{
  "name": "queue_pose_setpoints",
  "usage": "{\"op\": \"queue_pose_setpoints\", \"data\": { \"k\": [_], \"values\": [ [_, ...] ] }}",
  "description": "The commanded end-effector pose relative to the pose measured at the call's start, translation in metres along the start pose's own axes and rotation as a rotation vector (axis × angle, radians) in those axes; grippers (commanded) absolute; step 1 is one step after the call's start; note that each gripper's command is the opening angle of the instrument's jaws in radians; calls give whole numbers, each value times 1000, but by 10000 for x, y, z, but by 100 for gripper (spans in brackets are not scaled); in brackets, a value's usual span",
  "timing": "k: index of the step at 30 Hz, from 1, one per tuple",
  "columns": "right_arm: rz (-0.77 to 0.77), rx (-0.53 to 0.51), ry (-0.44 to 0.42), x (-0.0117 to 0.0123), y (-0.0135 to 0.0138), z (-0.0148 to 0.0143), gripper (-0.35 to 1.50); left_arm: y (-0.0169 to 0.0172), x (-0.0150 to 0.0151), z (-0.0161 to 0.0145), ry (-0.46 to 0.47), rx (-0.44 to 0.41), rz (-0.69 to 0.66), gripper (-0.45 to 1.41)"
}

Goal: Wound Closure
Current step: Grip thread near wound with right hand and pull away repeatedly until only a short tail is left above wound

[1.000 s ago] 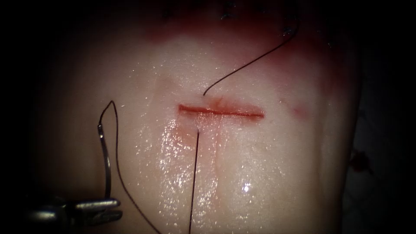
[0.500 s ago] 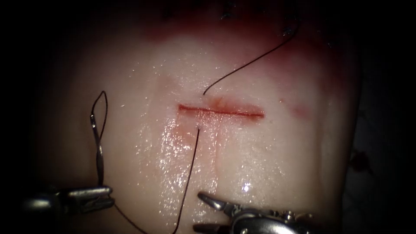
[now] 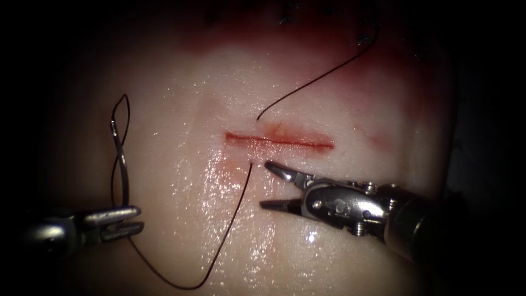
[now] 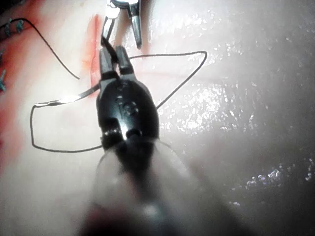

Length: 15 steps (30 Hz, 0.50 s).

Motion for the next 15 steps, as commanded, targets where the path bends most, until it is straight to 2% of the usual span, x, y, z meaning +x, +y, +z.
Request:
{"op": "queue_pose_setpoints", "data": {
  "k": [1,6,9,11,12,15],
  "values": [
    [-5,10,6,-6,-1,17,123,0,-3,8,4,4,0,-35],
    [-26,33,5,-13,-9,44,121,1,-2,9,2,6,0,-35],
    [-31,35,-2,-17,-10,51,119,1,-1,8,2,6,1,-35],
    [-33,37,-3,-21,-8,51,104,1,0,6,1,6,1,-35],
    [-35,55,-7,-22,-8,46,-35,2,0,4,1,5,1,-35],
    [-32,63,-8,-22,-5,44,-35,2,1,4,0,5,1,-35]
  ]
}}
